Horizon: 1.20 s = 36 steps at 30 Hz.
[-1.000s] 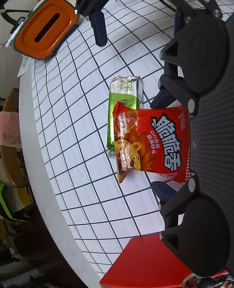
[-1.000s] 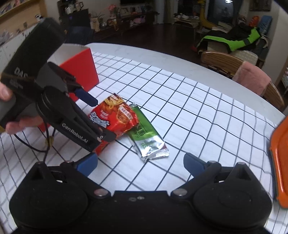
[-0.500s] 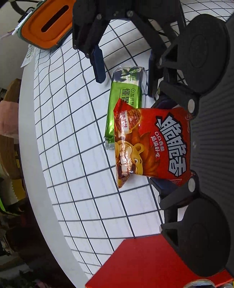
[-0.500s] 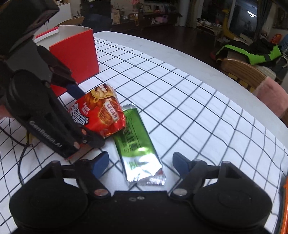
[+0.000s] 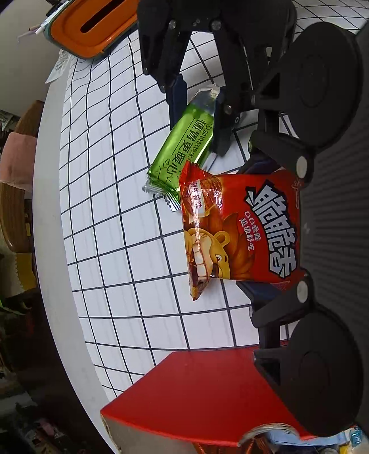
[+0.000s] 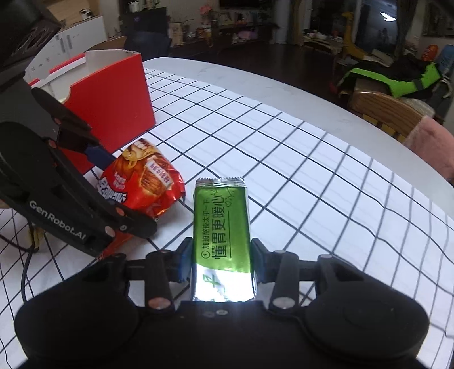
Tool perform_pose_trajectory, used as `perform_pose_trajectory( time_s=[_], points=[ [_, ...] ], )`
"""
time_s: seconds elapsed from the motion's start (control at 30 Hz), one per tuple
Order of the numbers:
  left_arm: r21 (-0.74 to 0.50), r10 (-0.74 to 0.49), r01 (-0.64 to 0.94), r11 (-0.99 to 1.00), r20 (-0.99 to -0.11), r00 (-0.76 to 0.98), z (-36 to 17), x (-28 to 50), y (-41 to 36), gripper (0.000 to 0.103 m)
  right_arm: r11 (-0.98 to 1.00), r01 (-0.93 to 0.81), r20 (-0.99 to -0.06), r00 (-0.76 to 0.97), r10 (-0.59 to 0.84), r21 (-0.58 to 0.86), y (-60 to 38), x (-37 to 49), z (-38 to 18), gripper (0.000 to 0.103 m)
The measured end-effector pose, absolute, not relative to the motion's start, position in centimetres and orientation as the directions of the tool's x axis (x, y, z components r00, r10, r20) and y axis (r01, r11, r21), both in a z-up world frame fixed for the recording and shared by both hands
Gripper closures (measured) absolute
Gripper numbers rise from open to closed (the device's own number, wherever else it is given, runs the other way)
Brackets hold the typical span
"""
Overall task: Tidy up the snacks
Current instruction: 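Grasp the red snack bag with the left tool while the right grasps the green bar, then lift both held snacks and carry them over the red box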
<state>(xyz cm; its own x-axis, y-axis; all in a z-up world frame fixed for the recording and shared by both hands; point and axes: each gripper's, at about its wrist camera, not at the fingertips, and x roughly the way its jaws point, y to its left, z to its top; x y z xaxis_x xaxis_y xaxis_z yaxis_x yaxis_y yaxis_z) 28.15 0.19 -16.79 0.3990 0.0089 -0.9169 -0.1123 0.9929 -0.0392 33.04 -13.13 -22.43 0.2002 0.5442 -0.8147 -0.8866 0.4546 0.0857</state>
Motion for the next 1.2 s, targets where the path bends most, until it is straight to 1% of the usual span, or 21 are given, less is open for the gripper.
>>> perform_pose_trajectory(
  time_s=[0.1,0.3,0.63,0.97,1.2],
  points=[
    [-0.038,0.014,-0.123,0.992,-0.917,0.398,-16.4,27.6,0.0,0.032,0.509,-0.853,-0.798,0.227,0.558,0.113,-14.1,32.6,-21.5,0.062],
    [-0.027,0.027,-0.130,0.991,-0.917,0.398,-14.8,26.2,-0.7,0.032,0.592,-0.796,-0.797,0.275,0.539,0.126,-15.8,31.1,-19.5,0.062],
    [-0.040,0.019,-0.129,0.991,-0.904,0.427,-9.8,22.3,-1.4,0.032,0.629,-0.761,-0.770,0.305,0.560,0.155,-17.2,26.9,-14.2,0.062],
    [-0.045,0.022,-0.137,0.990,-0.890,0.455,-5.1,18.6,1.1,0.032,0.648,-0.747,-0.740,0.351,0.575,0.149,-16.3,23.5,-9.3,0.062],
    [-0.048,0.017,-0.118,0.992,-0.869,0.495,-2.8,16.3,4.7,0.032,0.664,-0.732,-0.720,0.378,0.583,0.154,-13.0,21.9,-6.9,0.062]
  ],
)
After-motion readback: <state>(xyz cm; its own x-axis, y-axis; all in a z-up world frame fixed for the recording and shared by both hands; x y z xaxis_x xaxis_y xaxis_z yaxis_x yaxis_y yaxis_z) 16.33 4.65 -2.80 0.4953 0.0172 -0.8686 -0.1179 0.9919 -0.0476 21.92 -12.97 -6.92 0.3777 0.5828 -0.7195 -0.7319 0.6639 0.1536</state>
